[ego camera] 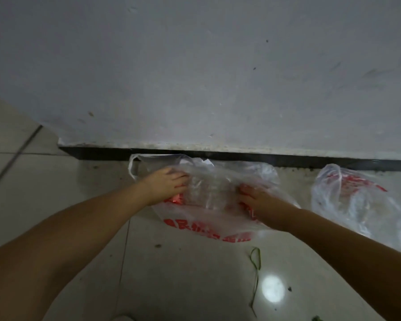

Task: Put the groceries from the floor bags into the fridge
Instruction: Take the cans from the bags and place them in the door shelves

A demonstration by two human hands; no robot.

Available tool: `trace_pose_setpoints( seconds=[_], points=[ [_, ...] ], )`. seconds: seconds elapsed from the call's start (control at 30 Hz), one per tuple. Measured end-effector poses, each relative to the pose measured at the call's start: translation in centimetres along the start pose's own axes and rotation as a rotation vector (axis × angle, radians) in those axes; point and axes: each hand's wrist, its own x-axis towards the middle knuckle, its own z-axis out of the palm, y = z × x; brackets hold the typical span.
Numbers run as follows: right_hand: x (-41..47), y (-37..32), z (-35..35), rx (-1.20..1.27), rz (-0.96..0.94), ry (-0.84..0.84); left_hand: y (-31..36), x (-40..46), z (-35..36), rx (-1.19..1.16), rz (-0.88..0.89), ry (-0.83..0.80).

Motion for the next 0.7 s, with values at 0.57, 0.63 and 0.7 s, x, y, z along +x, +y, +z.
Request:
trace_pose_setpoints(
  seconds=[0.57, 0.63, 0.7],
  points=[
    [-1.0, 2.9, 1.2, -0.486, -0.029, 0.025, 2.8, 3.0, -2.7, -0.628, -0.302, 0.125],
    [0.0, 2.0, 0.7, -0.531, -0.139, 0.096, 3.0, 2.7, -2.7, -0.551, -0.268, 0.088],
    [1.1, 0.6, 0.5, -0.501, -0.161, 0.106, 3.3, 2.6, -2.7, -0.497, -0.244, -0.009]
  ],
)
